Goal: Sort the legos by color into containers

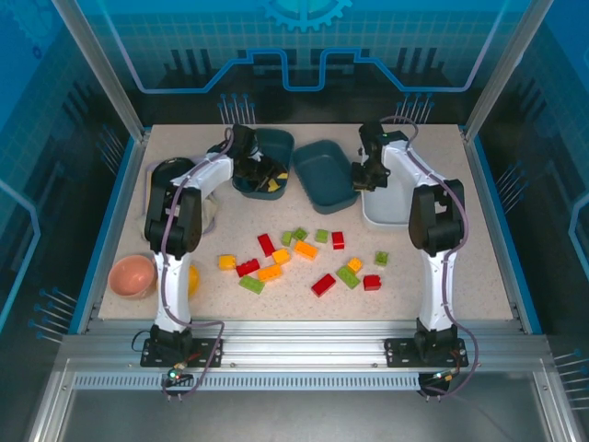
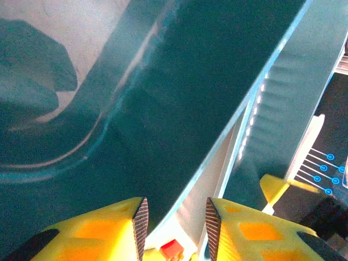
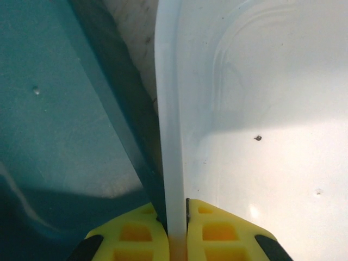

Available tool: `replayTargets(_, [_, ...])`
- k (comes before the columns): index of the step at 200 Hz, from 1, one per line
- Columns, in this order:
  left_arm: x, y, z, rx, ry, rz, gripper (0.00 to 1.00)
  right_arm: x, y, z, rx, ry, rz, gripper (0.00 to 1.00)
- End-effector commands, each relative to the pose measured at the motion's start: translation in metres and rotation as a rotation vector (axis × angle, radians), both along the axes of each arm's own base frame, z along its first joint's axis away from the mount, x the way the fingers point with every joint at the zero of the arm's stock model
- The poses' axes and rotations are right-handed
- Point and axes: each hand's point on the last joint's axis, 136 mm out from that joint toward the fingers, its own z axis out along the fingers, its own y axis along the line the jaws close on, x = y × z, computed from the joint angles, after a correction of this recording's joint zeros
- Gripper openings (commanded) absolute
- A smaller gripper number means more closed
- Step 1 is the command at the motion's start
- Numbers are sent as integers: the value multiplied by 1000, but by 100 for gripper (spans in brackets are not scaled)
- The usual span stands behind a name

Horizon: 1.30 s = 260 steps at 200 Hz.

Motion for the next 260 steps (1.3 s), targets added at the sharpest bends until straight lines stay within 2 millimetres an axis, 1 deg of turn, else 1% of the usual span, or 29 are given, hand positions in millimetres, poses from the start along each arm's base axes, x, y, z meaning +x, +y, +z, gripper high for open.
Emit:
replayTargets(1, [-12,-3,10,-27,-4,2,36,-19,14,3,55,27,-82,0])
replayTargets(25, [-25,-2,5,-44,22,12,34,-30,27,-2,74,42,-89,0])
replayTargets(41, [-34,-3,6,-50,27,16,33,-33,32,-3,72,44,-74,6])
replayTargets(49, [-38,-5,7,-54,24,12,33,-34,35,-2,75,44,-63,12])
replayTargets(55, [-42,-6,7,-54,28,8,33,-36,37,-2,74,44,-51,20])
replayTargets(67, [-49,-8,8,-52,28,-2,33,-36,40,1,76,34,-22,33])
replayTargets(87, [-61,-10,4,-53,37,-10,32,-38,39,8,68,13,20,52])
replayTargets(100, [-68,-12,2,-53,42,-18,32,-38,35,12,65,-2,42,60])
replayTargets(123, [-78,-19,3,-53,39,-39,32,-32,30,20,104,-30,53,67])
replayTargets(137, [-81,-23,5,-55,25,-48,32,-25,30,23,151,-46,57,70])
replayTargets(150, [-81,-26,8,-54,15,-54,33,-17,34,24,192,-55,77,73])
replayTargets(167, [-79,-27,14,-46,0,-57,35,-7,38,22,206,-39,102,73])
replayTargets(176, [-78,-26,17,-36,-6,-56,36,-2,39,17,205,-23,111,72])
replayTargets(188, [-75,-24,25,-17,-27,-57,38,3,39,13,201,-10,116,71])
replayTargets(206, [-73,-18,38,22,-57,-51,45,11,40,10,198,-13,135,70])
replayTargets(221, [-72,-14,46,53,-76,-46,51,16,48,12,231,-21,158,70])
replayTargets(235, [-72,-10,53,76,-89,-40,55,18,59,16,281,-29,183,70])
replayTargets(242, [-72,-8,55,88,-93,-35,57,19,65,20,301,-40,198,70])
replayTargets(260, [-74,-1,64,119,-116,-17,59,20,71,27,331,-61,216,70])
